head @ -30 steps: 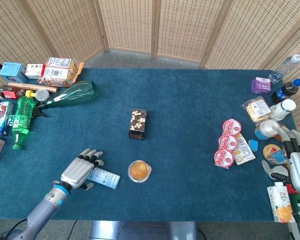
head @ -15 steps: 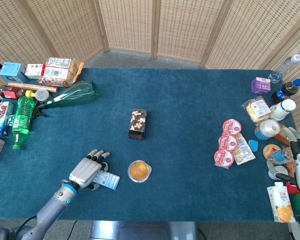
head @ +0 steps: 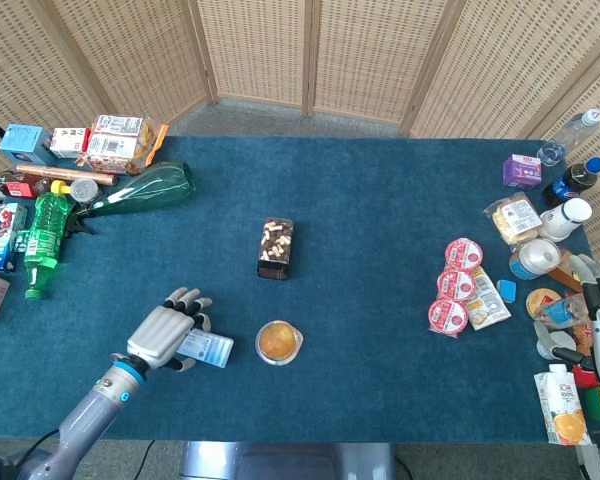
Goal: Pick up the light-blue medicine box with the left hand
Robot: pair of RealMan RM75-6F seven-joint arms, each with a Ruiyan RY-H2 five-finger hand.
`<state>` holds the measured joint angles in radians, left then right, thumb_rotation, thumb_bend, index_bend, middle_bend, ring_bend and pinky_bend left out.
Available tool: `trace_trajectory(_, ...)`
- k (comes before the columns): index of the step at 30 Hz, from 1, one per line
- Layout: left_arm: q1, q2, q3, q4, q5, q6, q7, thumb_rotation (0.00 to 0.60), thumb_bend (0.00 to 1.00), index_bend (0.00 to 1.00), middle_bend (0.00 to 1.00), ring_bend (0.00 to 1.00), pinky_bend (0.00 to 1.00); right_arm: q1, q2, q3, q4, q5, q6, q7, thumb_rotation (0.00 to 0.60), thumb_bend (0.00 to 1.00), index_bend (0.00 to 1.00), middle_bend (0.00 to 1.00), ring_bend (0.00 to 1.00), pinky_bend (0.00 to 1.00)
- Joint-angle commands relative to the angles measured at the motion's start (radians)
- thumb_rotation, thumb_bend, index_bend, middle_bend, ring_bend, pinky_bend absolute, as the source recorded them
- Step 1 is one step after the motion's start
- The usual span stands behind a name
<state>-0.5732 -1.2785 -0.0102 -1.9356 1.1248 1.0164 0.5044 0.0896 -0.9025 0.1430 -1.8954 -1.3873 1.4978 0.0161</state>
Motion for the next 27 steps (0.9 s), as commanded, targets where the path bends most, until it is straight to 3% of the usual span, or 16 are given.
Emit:
trace_trajectory(1, 0.011, 0.078, -0.027, -0.050, 0.043, 0.026, -0.070, 0.600, 0.27, 0.64, 0.18, 0.00, 0.00, 0.004, -0.005, 0.000, 0.001, 0.000, -0.007, -0.001, 0.497, 0.32, 0.00, 0.00, 0.00, 0.00)
trace_trajectory(15, 0.056, 0.356, -0.162, -0.172, 0.172, 0.155, -0.351, 0.600, 0.27, 0.64, 0.20, 0.00, 0.00, 0.030, -0.030, 0.009, 0.007, 0.001, -0.035, -0.018, 0.496, 0.32, 0.00, 0.00, 0.00, 0.00)
trace_trajectory(27, 0.082, 0.507, -0.244, -0.221, 0.182, 0.215, -0.488, 0.600, 0.27, 0.64, 0.20, 0.00, 0.00, 0.038, -0.047, 0.011, 0.020, 0.006, -0.046, -0.011, 0.497, 0.32, 0.00, 0.00, 0.00, 0.00)
